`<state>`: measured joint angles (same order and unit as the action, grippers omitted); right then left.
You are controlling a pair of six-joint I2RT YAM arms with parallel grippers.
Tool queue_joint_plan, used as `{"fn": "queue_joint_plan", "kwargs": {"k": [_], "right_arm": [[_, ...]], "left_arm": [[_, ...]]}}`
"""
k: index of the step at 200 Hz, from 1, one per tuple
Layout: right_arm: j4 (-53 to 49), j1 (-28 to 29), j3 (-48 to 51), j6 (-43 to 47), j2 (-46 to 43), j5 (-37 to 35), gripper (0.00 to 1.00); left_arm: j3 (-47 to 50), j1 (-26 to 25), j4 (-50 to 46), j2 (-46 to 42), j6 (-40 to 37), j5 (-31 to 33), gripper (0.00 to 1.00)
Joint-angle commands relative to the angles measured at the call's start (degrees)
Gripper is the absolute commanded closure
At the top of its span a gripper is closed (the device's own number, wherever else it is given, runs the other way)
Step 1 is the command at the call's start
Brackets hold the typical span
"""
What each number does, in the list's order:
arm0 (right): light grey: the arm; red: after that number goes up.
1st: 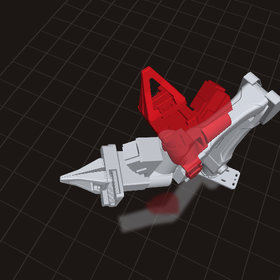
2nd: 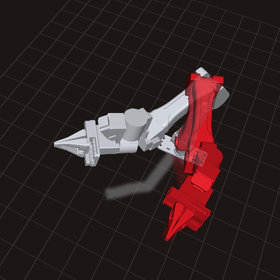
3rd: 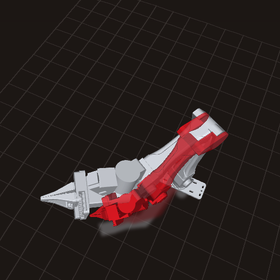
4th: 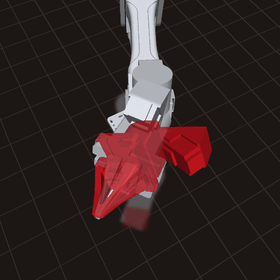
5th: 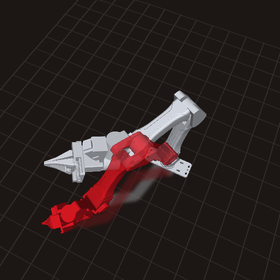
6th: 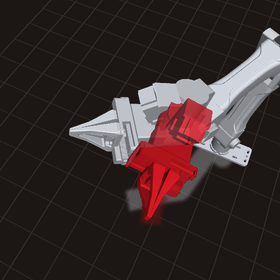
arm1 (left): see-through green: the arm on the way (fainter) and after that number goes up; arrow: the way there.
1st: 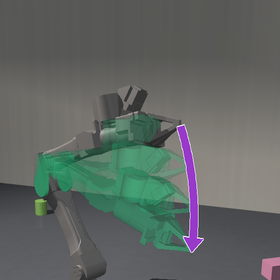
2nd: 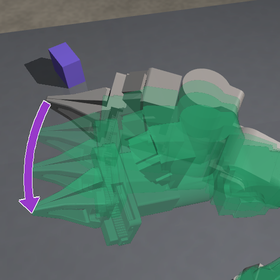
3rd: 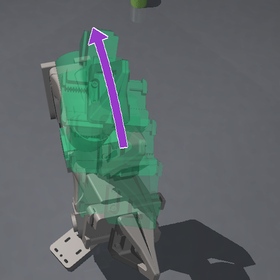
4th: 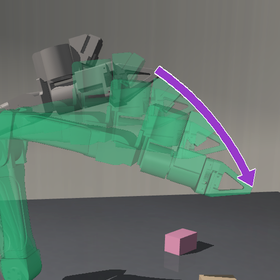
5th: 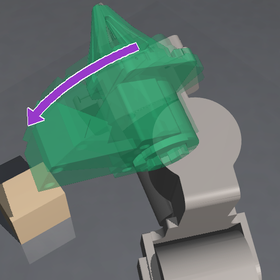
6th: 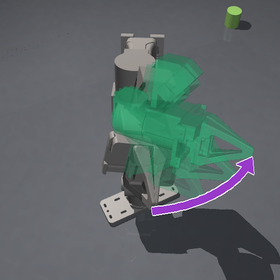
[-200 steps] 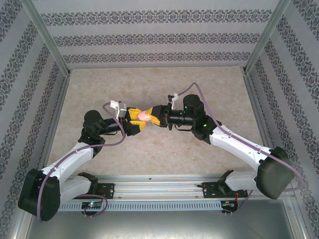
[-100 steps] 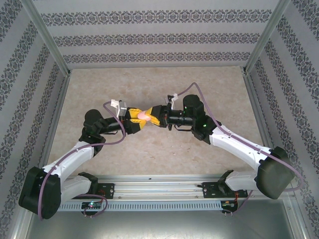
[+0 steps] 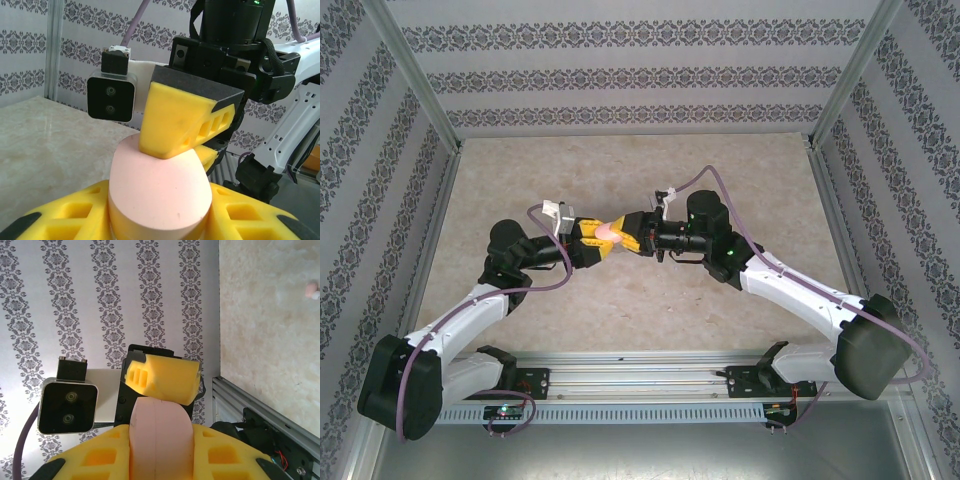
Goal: Insert wireless bluetooth earbuds into charging case
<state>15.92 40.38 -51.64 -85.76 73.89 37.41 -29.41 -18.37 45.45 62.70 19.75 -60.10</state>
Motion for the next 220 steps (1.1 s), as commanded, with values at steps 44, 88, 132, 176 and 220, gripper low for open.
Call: {"fn": "queue_joint_plan", "kwargs": {"k": [44,88,132,176,220], "right_arm": [[-0.9,0.4,-3.5,5.9,-0.7,1.1,0.47],[-25.1,-2.4,-11.2,30.4,-6.8,-2.3,0.35],[-46.4,-0.5,-21.8,56.9,-8.0,-7.5,0.35],[-50.2,4.2,-25.6,69.2,-5.1,-7.9,0.32],[-47.5,8.0,-26.4,76.3,-3.0,-6.1,0.32]], "left_arm": [[-2.5,-0.4,0.1,-0.4,-0.2,-3.1,0.83],[-5.1,-0.4,-8.8,-3.2,-1.8,-6.8,0.84],[-8.0,-0.4,-19.1,-5.7,-3.8,-12.1,0.85],[-11.4,-0.4,-24.6,-5.6,-4.4,-15.9,0.87],[-12.9,-0.4,-26.0,-5.5,-4.9,-16.7,0.85]]}}
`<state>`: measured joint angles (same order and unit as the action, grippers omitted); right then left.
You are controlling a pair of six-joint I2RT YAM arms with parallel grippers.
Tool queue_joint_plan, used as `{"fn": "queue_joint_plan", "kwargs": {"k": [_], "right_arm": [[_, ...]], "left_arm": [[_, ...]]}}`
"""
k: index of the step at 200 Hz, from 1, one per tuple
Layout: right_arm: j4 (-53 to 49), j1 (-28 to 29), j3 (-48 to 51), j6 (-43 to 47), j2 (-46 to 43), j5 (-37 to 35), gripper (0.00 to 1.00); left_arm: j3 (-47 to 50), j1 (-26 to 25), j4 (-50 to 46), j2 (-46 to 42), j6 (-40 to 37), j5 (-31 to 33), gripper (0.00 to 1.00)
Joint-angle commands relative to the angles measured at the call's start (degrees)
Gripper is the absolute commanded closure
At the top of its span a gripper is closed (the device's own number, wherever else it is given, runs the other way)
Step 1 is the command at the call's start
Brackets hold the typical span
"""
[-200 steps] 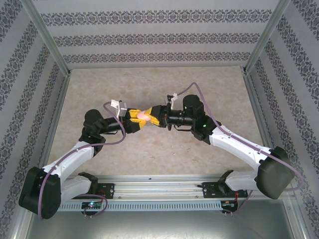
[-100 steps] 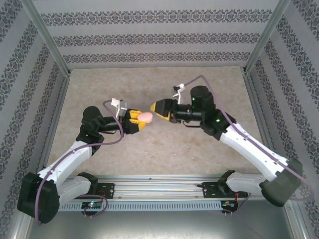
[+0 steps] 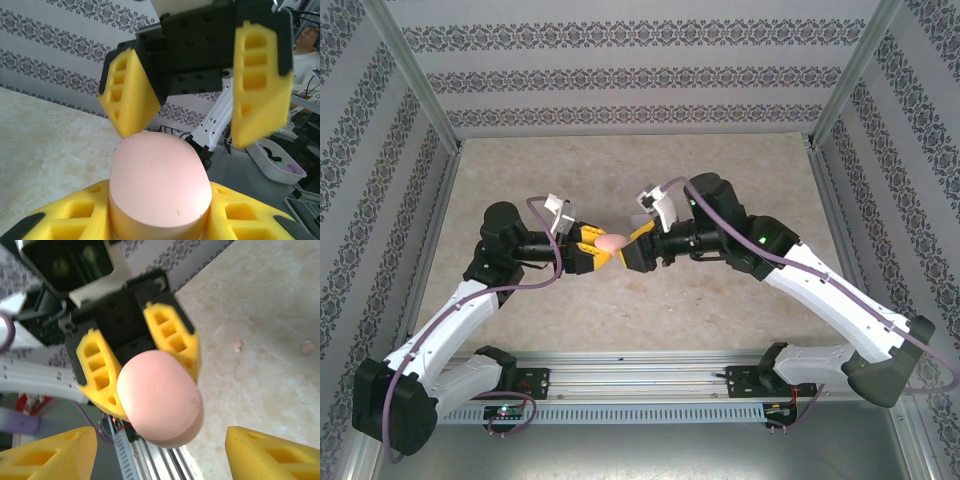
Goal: Insert wireless bluetooth earbuds into charging case
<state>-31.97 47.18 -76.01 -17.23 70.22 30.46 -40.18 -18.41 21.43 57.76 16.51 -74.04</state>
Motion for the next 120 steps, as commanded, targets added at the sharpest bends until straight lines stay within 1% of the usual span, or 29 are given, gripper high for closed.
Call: {"fn": "queue_joint_plan", "kwargs": {"k": [1,28,61,94,120], "right_arm": [[0.4,1.2,-2.1,7.9,0.7,0.9,0.32],[0.6,1.4,-2.4,8.7,1.7,1.6,0.34],[1.0,1.4,-1.9,9.1,2.1,1.6,0.45],[1.7,1.3,-1.5,9.1,2.4,1.8,0.46],[2.6,1.3,-1.6,8.4,2.7,1.8,0.58]], "left_arm": [[-2.2,-0.4,-2.0,-0.5,-1.6,-2.9,0.85],[-2.2,-0.3,-2.0,-0.6,-1.2,-3.4,0.86],[-2.3,-0.3,-2.0,-0.5,-0.7,-4.2,0.87],[-2.9,-0.4,-1.8,-0.3,-0.4,-4.9,0.88],[-2.9,-0.4,-1.1,-0.1,0.3,-5.5,0.89]]}}
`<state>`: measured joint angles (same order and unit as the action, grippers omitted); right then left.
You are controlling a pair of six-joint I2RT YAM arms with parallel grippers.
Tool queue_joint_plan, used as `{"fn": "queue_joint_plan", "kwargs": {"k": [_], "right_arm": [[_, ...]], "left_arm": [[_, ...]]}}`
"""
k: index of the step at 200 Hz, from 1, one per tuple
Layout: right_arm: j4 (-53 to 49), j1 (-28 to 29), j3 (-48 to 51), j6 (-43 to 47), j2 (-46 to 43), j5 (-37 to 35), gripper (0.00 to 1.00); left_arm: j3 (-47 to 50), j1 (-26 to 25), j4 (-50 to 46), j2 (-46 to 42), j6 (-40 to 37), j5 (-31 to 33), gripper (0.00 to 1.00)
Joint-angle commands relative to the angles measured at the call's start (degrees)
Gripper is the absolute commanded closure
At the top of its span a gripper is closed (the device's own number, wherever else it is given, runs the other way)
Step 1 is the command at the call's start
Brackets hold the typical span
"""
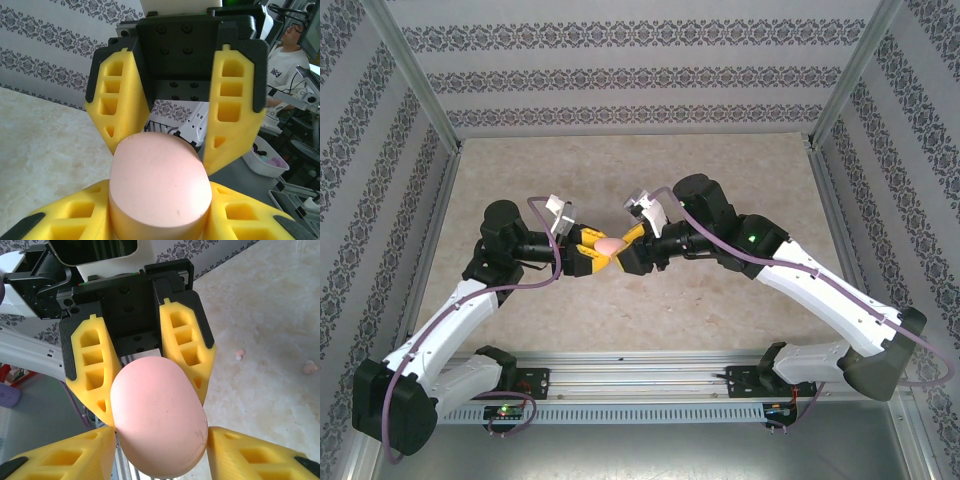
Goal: Insert wireless bluetooth earbuds into charging case
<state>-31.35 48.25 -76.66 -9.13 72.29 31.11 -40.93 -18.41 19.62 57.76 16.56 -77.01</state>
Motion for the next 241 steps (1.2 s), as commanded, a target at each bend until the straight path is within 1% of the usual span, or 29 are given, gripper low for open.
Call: {"fn": "queue_joint_plan", "kwargs": {"k": [1,14,30,76,115,145,205,241], "right_arm": [[2.0,0.3,-0.9,0.2,0.7,1.1,0.59],[3.1,-0.1,-0.9,-1.4,0.9,1.2,0.64],[5.1,-1.4,-0.3,-4.5,1.0,2.0,0.67],[10.9,-5.2,2.7,-12.2,-0.1,2.0,0.69],[12.2,-6.7,3.8,-15.7,-0.4,0.4,0.69],[13.3,-7.4,4.5,-18.4,-0.3,-1.0,0.64],[13.5,-8.4,6.6,-22.2,-1.3,-6.3,0.58],[13.6,-8.5,7.2,-23.8,-1.3,-7.2,0.55]], "left_arm": [[-2.2,-0.3,0.8,-0.1,0.3,-2.6,0.89],[-2.1,-0.3,1.2,-0.2,0.6,-2.7,0.89],[-1.7,-0.4,2.1,-0.4,1.2,-2.7,0.89],[-1.0,-0.4,4.4,-1.3,3.0,-2.9,0.89],[-1.0,-0.3,4.7,-1.8,3.5,-3.3,0.89],[-0.8,-0.3,4.9,-2.1,3.7,-3.2,0.89],[-0.1,-0.3,5.3,-2.7,3.7,-2.9,0.89],[0.2,-0.4,5.2,-2.8,3.7,-2.9,0.89]]}}
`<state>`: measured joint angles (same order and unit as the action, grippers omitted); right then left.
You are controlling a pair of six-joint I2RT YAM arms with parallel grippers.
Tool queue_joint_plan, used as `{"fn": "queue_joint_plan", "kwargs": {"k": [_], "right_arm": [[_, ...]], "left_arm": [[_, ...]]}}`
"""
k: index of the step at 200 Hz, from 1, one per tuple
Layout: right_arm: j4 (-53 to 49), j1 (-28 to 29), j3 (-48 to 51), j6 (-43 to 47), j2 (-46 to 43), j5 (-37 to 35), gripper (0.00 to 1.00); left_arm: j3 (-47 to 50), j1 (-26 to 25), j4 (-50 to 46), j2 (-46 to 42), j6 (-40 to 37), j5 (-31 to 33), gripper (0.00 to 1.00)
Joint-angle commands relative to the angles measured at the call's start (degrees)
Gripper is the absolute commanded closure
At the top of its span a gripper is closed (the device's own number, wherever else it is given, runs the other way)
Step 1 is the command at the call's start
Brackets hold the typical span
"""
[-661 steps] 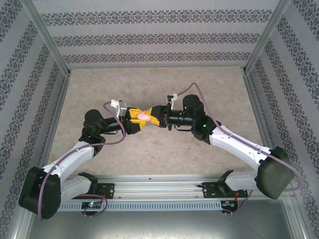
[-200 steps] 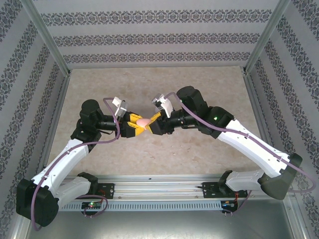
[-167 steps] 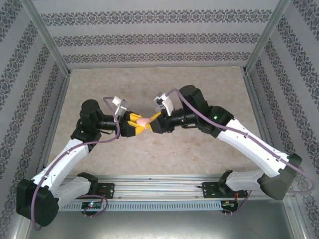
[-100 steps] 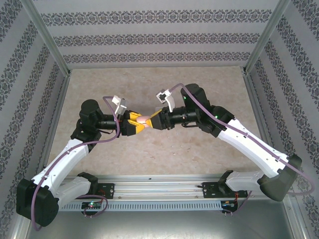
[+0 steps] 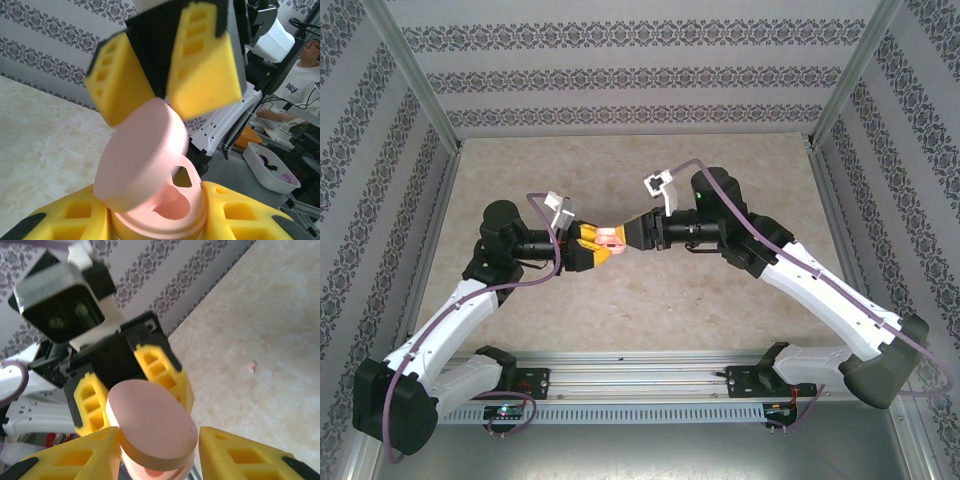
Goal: Insert wireless bluetooth earbuds into charging case
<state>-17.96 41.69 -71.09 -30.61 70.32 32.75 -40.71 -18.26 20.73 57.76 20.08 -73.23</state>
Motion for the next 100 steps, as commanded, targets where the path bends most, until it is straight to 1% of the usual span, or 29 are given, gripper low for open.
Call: {"fn": "queue_joint_plan", "kwargs": {"k": [1,45,100], "right_arm": [[0.2,-2.0,1.7,-2.4,0.7,-8.9,0.55],[1.0,-2.0,2.3,-3.6,0.5,-9.8,0.52],[1.6,-1.7,1.7,-5.0,-1.2,-8.3,0.44]], "left_arm": [[0.0,-0.5,4.1,-2.8,0.1,-6.7,0.89],[0.3,-0.5,4.0,-3.2,-0.3,-6.1,0.89],[1.3,-0.3,1.2,-3.0,-2.9,-3.0,0.89]]}}
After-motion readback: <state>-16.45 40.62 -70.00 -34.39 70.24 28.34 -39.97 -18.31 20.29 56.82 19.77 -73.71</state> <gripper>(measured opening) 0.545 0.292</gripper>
